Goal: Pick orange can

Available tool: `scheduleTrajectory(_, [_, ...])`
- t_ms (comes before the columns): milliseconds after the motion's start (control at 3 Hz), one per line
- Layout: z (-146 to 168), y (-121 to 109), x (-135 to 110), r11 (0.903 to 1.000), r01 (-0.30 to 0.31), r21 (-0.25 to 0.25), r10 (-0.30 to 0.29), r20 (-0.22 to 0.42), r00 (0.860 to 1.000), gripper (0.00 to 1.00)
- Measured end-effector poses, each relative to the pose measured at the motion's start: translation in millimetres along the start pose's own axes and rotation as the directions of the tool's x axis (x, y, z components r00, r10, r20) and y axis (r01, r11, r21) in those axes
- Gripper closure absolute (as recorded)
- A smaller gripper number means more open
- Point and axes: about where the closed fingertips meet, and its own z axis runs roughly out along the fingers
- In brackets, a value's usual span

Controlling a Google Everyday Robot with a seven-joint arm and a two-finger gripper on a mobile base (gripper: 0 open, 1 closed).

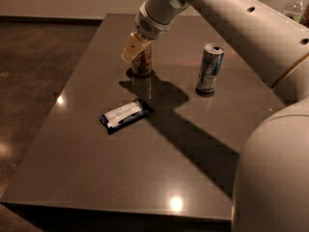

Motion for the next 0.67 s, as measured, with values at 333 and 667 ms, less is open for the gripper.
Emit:
scheduleTrajectory(333, [-3.4,0.2,-7.1,0.9997,0.006,-0.024,-0.006,0.016,1.0,0.57])
scheduleTrajectory(667, [-24.1,5.7,-15.8,0.9983,0.03,-0.05,-0.028,0.042,0.999,0.8])
